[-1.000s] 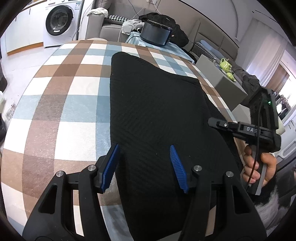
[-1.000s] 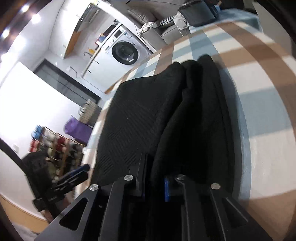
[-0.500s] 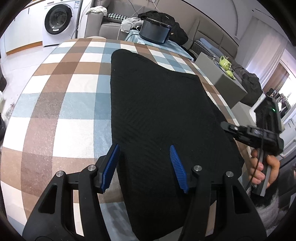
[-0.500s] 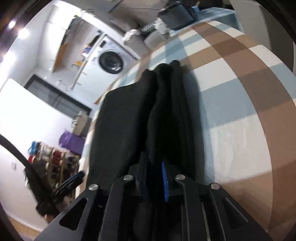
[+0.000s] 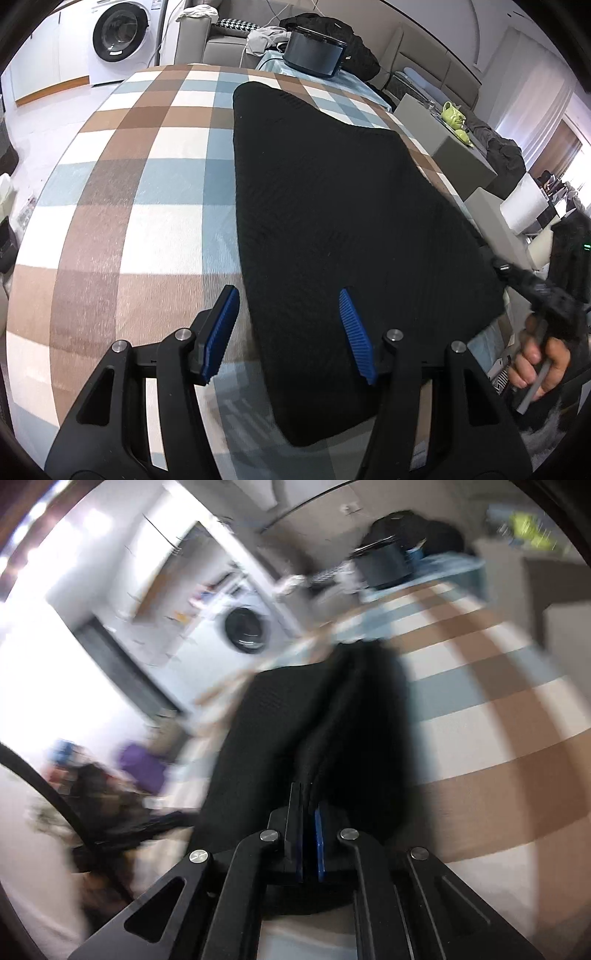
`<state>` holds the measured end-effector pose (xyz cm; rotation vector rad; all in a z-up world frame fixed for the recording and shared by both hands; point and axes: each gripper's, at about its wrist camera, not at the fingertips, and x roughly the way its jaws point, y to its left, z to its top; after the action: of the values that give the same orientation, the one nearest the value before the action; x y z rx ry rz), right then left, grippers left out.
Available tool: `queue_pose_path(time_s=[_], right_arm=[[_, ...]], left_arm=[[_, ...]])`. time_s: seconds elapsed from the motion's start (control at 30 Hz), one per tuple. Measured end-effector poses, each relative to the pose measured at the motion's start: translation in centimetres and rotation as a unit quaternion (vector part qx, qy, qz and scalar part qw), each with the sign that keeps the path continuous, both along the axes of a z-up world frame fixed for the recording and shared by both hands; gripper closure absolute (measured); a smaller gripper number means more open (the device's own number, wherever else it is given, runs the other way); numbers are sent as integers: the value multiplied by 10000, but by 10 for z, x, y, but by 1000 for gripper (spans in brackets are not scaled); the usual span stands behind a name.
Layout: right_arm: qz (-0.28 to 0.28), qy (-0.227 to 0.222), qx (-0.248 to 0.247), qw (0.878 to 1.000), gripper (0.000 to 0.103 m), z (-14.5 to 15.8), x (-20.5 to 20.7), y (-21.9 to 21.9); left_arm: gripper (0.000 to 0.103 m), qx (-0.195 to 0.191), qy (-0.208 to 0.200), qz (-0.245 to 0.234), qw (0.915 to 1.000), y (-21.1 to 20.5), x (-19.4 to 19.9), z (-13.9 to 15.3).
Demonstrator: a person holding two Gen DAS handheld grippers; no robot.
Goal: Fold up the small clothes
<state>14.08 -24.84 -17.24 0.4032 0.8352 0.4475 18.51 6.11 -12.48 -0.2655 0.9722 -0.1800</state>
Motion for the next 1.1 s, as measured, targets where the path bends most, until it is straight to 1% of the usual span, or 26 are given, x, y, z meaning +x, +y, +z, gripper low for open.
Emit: queue_pose_path(time_s=[0.03,0.1,0.2,0.23,0.27,0.37,0.47,0.53,0.57,0.6,0.63,0.67,0.7,0.73,0.77,0.83,0.9,0.93,0.97,1.0,1.03,1.07,1.1], right_arm=[[-19,169,-195,9997,98,-7,4,1],[-61,509,-188,9985,98,-17,7,-1],[-185,259,-22,9995,87,-5,-5,-11],[-183,116,130,9997,79,1,-11,-15],[-120,33,247,9996,75,7,-17,-17],[277,-90,423,9987,75,13,-21,-10],[659,168,475,9966,75,6,-15,9],[879,266,385,9950,75,-6,-10,24],[908,305,234,9951,79,-10,-8,32],[886,348,103,9954,85,-13,-7,35],[946,309,107,9950,95,-11,-8,38],[1001,170,228,9946,97,-5,-13,37],[1067,-77,355,9936,98,4,-19,34],[1082,-212,365,9932,98,10,-21,32],[1082,-191,316,9934,98,11,-22,30],[981,55,56,9951,98,1,-20,29],[987,513,-266,9934,98,-18,-16,33],[964,497,-230,9938,97,-19,-17,33],[939,468,-194,9943,92,-18,-16,33],[959,444,-186,9942,90,-14,-17,33],[953,386,-185,9945,84,-11,-17,31],[874,318,-182,9955,71,-8,-17,28],[727,274,-188,9968,61,-5,-16,23]], left_arm=[[49,1,7,9,10000,0,-2,-1],[49,41,34,46,10000,1,-7,-2],[49,3,85,53,9999,1,-14,-4],[49,8,87,48,10000,0,-16,-5],[49,18,93,13,10000,-1,-19,-6],[49,16,100,-80,9999,-8,-21,-7],[49,3,29,-216,9998,-19,-22,-5],[48,56,-56,-275,9996,-26,-22,-3],[47,70,-81,-298,9995,-29,-22,-2],[47,77,-94,-309,9994,-31,-22,-1],[47,97,-113,-327,9994,-33,-21,0],[47,117,-146,-343,9992,-34,-22,2],[47,121,-177,-362,9991,-34,-22,3],[47,120,-212,-370,9990,-33,-22,4],[46,136,-221,-360,9990,-33,-22,4],[46,177,-199,-335,9991,-31,-21,3],[46,217,-149,-343,9991,-31,-21,1],[46,239,-152,-349,9990,-30,-21,1],[46,288,-156,-363,9988,-31,-22,1],[46,354,-172,-392,9985,-32,-23,1],[46,408,-194,-416,9981,-33,-24,1],[46,440,-199,-404,9980,-32,-24,1],[46,434,-184,-383,9982,-31,-24,0]])
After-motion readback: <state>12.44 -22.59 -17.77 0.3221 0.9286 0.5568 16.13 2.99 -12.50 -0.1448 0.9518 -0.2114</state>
